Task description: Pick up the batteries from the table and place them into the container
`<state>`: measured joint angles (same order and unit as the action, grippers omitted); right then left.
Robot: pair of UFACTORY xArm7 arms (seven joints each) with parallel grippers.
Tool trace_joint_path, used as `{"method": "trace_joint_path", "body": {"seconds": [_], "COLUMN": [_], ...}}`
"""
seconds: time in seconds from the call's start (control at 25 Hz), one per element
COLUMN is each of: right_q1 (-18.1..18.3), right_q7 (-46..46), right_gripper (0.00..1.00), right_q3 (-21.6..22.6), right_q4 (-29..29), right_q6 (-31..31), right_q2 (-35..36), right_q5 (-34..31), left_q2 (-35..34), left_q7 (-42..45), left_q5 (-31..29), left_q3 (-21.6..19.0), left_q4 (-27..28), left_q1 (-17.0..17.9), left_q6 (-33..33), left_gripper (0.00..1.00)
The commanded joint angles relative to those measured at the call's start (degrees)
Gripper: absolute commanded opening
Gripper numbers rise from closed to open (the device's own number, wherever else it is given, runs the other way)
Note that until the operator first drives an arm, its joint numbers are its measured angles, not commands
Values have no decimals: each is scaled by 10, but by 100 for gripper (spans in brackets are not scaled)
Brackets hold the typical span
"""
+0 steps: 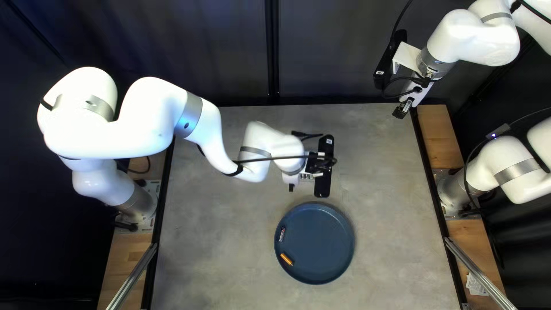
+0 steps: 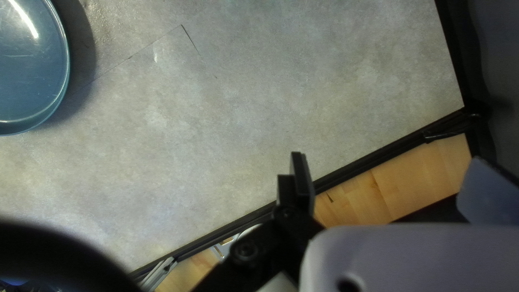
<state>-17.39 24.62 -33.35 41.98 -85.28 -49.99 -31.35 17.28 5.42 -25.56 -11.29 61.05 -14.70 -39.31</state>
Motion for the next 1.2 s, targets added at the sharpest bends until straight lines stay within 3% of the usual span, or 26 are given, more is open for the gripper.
{"method": "trace_joint_path", "body": {"seconds": [0.04,0.44,1.16,1.2], "right_q1": [0,0,0,0], "right_q7": [0,0,0,0], "right_gripper": [100,100,100,100], "right_q3": [0,0,0,0], "right_q4": [0,0,0,0], "right_q6": [0,0,0,0], "right_q2": [0,0,0,0], "right_q5": [0,0,0,0], "left_q2": [-1,-4,11,13], "left_q7": [15,56,69,70], "left_q5": [-12,-65,-77,-76], "left_q3": [4,23,34,34], "left_q4": [-16,-50,-45,-44], "left_q1": [2,11,9,9], "left_q6": [21,75,87,87], "left_gripper": [0,0,0,45]}}
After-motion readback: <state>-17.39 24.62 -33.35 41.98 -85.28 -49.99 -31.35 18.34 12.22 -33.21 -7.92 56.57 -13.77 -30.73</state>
